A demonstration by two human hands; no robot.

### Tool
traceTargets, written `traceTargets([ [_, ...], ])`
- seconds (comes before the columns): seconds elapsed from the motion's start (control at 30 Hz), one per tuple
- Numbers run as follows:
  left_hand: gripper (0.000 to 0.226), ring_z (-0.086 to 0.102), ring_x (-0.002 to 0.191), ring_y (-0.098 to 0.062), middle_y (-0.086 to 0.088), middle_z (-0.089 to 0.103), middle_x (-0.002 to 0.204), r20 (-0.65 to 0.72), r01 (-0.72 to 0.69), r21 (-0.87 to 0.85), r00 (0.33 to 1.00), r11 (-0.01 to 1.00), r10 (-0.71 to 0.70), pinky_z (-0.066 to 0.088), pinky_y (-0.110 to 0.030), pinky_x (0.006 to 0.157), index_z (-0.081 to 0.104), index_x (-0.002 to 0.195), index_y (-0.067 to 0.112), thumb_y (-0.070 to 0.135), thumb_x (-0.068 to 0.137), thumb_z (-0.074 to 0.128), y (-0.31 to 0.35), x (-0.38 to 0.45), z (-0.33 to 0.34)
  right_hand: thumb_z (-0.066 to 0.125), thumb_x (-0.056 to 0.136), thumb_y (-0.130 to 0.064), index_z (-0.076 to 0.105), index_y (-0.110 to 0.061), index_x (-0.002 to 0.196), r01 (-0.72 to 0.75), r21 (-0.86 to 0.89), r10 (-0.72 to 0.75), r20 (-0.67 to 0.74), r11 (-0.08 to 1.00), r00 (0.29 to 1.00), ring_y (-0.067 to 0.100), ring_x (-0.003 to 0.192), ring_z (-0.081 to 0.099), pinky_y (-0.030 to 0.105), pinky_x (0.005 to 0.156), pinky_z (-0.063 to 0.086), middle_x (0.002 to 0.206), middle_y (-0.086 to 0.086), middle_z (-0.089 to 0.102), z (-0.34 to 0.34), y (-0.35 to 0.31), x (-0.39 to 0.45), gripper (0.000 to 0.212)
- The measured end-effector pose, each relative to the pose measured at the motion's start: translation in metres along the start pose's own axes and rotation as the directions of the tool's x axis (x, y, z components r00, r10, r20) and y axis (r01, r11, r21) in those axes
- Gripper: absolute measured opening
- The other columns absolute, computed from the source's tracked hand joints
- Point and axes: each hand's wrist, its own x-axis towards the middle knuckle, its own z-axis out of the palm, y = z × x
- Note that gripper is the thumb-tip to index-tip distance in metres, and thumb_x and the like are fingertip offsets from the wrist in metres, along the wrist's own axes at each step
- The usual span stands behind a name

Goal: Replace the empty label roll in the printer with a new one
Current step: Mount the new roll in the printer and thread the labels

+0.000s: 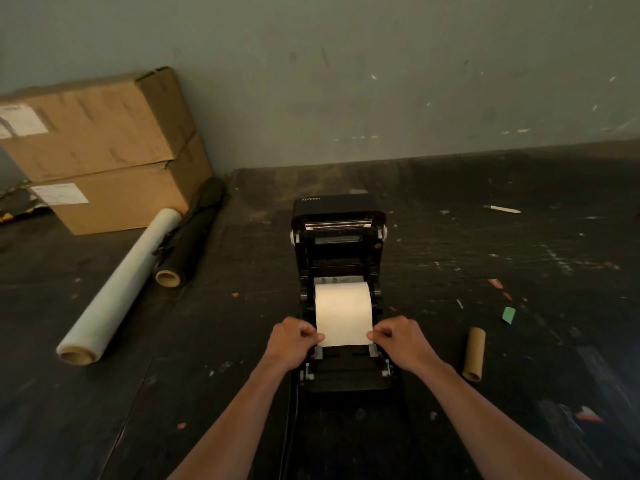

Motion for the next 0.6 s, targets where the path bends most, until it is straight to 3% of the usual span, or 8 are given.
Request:
traceTargets([
  [0.13, 0.020, 0.059, 0.075, -0.001, 0.003, 0.066, 0.089, 0.024, -0.007, 0.036, 1.000, 0.999, 0.006, 0.040, -0.013, 0.060, 0.072, 0.101, 0.013, 0.028, 0.091, 0.065, -0.001, 0.000, 0.001, 0.058, 0.092, -0.028, 0.067, -0.024, 0.085, -0.004, -0.081, 0.005, 0.008, 0.997, 1.000, 0.004, 0.070, 0.064, 0.017, 0.063, 0.047, 0.079, -0.005, 0.065, 0.002, -0.001, 0.002, 0.011],
  [0.3, 0.017, 0.064, 0.083, -0.007, 0.000, 0.069, 0.096, 0.050, 0.010, 0.092, 0.999, 0.996, -0.015, 0.048, -0.020, 0.073, 0.072, 0.097, 0.016, 0.029, 0.091, 0.066, 0.001, 0.005, 0.001, 0.059, 0.092, -0.028, 0.069, -0.020, 0.092, -0.011, -0.136, 0.013, 0.015, 0.991, 1.000, 0.003, 0.071, 0.063, 0.019, 0.066, 0.050, 0.080, -0.006, 0.065, 0.001, -0.003, 0.005, 0.013],
  [0.43, 0.016, 0.062, 0.083, -0.007, 0.002, 0.067, 0.093, 0.118, -0.007, 0.140, 0.993, 0.990, -0.009, 0.045, -0.022, 0.074, 0.073, 0.097, 0.015, 0.028, 0.091, 0.065, 0.005, 0.008, -0.005, 0.059, 0.091, -0.028, 0.070, -0.019, 0.092, 0.007, -0.183, 0.002, 0.052, 0.983, 0.999, 0.004, 0.077, 0.064, 0.023, 0.075, 0.052, 0.086, -0.004, 0.066, -0.003, -0.006, 0.009, 0.015],
  [0.6, 0.014, 0.059, 0.075, -0.006, 0.004, 0.065, 0.083, 0.206, -0.013, 0.132, 0.978, 0.991, -0.014, 0.042, -0.019, 0.064, 0.073, 0.091, 0.014, 0.027, 0.090, 0.067, 0.011, 0.010, -0.014, 0.060, 0.090, -0.026, 0.071, -0.017, 0.094, -0.007, -0.185, 0.028, 0.111, 0.983, 0.993, 0.007, 0.082, 0.063, 0.024, 0.078, 0.051, 0.090, -0.001, 0.067, -0.008, -0.006, 0.014, 0.014],
])
